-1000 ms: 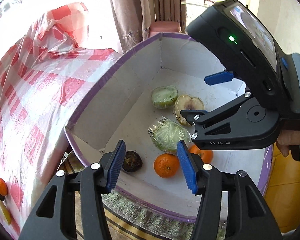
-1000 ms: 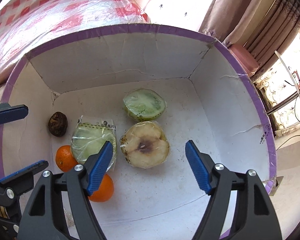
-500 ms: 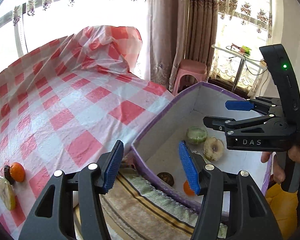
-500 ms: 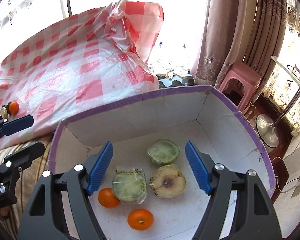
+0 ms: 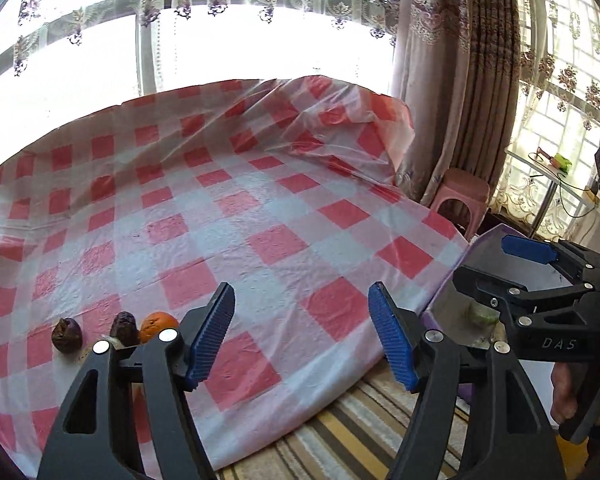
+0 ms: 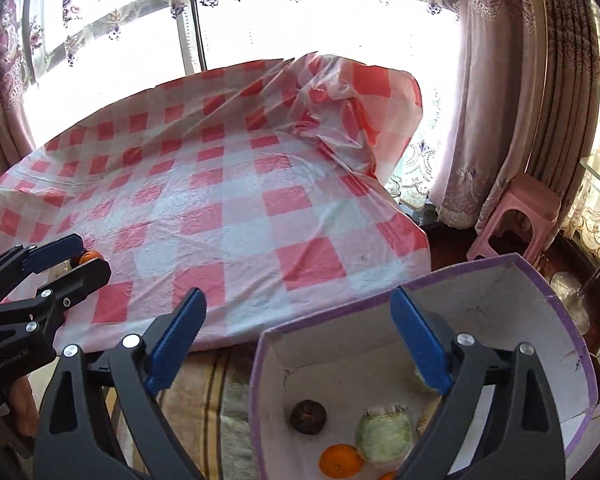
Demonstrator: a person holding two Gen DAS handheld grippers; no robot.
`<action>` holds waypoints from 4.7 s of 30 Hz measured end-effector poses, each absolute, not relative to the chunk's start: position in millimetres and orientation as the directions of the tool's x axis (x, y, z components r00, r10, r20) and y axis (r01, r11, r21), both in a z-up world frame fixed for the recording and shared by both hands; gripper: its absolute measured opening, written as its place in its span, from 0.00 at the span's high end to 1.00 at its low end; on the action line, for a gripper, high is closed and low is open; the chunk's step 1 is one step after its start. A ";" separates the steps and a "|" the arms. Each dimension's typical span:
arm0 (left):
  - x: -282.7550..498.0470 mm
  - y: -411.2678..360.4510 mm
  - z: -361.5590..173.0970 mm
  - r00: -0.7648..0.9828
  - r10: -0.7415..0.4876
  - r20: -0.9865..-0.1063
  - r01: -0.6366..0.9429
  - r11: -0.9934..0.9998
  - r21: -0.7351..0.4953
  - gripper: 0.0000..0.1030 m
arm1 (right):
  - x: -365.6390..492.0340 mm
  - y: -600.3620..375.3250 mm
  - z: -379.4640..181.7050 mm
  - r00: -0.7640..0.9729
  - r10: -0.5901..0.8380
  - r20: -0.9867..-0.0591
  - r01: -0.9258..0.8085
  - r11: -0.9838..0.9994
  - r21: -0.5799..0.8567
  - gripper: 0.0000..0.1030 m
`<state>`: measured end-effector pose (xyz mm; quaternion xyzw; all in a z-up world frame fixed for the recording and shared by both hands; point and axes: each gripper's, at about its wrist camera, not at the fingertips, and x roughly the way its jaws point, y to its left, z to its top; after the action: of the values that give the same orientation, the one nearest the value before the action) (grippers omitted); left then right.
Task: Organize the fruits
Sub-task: 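Move both open grippers back over the remaining fruits on the cloth, then grasp the dark brown fruit with the left gripper while the right grasps an orange, then carry the dark fruit and the orange over the box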
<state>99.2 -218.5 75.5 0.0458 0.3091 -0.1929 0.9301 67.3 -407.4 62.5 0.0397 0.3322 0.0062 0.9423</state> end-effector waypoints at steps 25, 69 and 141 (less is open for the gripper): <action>137.7 -45.9 81.8 0.836 0.031 -0.547 -0.028 1.000 0.014 0.14 | 140.7 -254.9 50.1 0.719 0.129 -0.683 -0.146 0.989 0.033 0.02; 176.3 -7.9 10.0 0.698 -0.098 -0.709 0.004 0.991 -0.133 0.62 | 175.0 -177.1 11.9 0.630 0.273 -0.727 -0.375 0.927 0.023 0.44; 110.8 -187.9 73.5 0.750 -0.206 -0.629 0.283 0.959 0.022 0.63 | 86.0 -367.9 59.6 0.749 0.143 -0.647 -0.085 0.989 0.120 0.63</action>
<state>110.8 -187.9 73.5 0.0581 0.3286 -0.1310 0.9335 86.0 -367.9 59.6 0.0416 0.3489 0.0611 0.9342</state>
